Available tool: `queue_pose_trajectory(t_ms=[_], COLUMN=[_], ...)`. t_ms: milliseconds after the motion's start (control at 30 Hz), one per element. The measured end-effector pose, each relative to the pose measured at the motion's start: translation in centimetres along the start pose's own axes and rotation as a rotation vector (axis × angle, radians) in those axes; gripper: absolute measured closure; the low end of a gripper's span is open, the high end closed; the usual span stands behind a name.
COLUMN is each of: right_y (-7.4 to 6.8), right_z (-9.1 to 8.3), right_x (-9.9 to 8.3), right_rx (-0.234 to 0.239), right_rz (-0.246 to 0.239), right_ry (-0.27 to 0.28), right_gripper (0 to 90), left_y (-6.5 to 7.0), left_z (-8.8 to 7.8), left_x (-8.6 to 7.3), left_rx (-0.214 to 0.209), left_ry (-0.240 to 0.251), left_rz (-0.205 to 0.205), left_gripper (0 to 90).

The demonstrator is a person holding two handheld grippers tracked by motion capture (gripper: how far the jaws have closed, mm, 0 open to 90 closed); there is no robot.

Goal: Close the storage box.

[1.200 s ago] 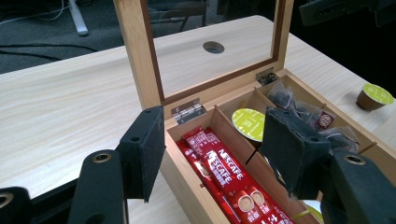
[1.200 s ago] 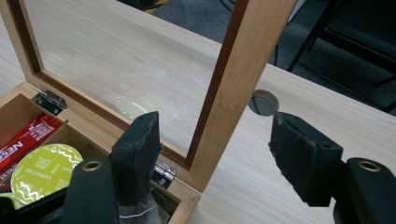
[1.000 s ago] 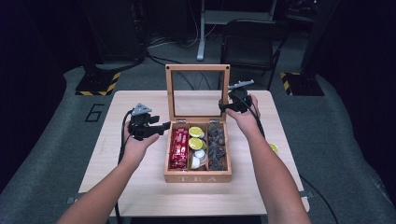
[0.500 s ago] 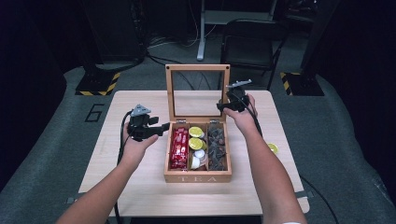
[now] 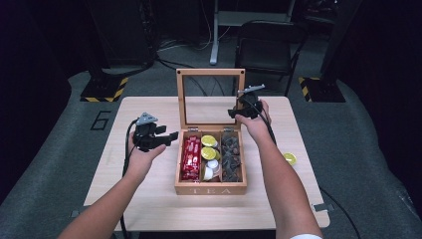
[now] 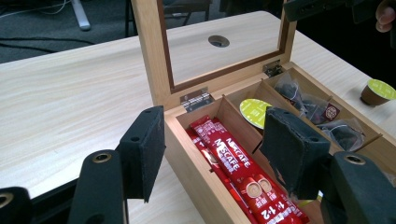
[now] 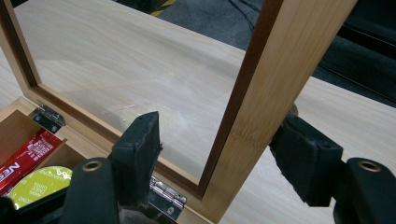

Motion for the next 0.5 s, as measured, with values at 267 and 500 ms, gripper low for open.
queue_pose_trajectory(t_ms=[267,500], right_y=[0.07,0.27], right_z=[-0.04,-0.27], right_x=[0.29,0.3], right_rx=[0.009,0.004], right_rz=[0.018,0.002], right_ry=[0.012,0.013], right_gripper=[33.0,38.1], left_y=[0.03,-0.16], left_z=[0.06,-0.03], left_x=[-0.09,-0.39], left_rx=[-0.004,-0.002], left_ry=[-0.002,-0.007], left_rz=[-0.001,-0.002], left_gripper=[39.4,39.4])
Point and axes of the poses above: each handheld gripper's, and its own axes: z roughly forward along the jaws, x roughly out of its top, y roughly to its right, the point moved 9 cm from there along z, roughly forward along the jaws
